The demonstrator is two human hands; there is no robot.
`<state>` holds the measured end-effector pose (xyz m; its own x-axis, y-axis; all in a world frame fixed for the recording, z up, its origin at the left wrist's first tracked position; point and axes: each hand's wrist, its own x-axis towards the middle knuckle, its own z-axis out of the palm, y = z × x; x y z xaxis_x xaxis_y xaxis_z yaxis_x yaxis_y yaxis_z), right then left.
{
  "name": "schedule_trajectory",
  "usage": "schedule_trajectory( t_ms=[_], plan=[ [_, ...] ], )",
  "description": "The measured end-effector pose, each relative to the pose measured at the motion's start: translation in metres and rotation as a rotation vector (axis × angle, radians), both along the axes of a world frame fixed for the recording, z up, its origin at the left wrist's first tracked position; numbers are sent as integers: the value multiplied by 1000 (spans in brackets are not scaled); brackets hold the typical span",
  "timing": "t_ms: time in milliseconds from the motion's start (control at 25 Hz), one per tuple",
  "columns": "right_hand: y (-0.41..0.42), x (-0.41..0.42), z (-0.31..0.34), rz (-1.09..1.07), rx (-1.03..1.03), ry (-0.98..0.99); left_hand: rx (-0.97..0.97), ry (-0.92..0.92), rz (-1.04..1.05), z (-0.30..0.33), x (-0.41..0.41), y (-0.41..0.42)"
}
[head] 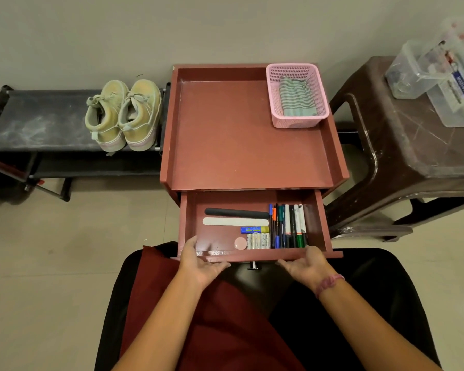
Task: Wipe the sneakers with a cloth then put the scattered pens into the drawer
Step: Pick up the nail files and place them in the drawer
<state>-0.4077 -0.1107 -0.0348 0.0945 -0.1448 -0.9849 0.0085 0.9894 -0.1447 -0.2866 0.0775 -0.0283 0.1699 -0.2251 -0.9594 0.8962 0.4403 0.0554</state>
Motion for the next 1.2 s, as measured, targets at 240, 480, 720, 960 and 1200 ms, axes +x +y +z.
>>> schedule_trajectory(
  t_ms=[240, 480, 720, 960, 1200],
  plan=[
    [-4, 15, -10, -92, -31, -33, -19, 12, 88, -3, 10, -10],
    [-10, 26, -19, -108, 47, -38, 103, 56, 62, -10, 17, -16],
    [-12, 26, -15, -150, 85, -126, 99, 29, 115, -21, 13, -10],
    [-12, 37, 4, -195, 37, -164, 39, 41, 223, -17, 19, -14],
    [-30, 37, 16, -159, 25, -209, -36, 4, 225, -12, 35, -14]
  ],
)
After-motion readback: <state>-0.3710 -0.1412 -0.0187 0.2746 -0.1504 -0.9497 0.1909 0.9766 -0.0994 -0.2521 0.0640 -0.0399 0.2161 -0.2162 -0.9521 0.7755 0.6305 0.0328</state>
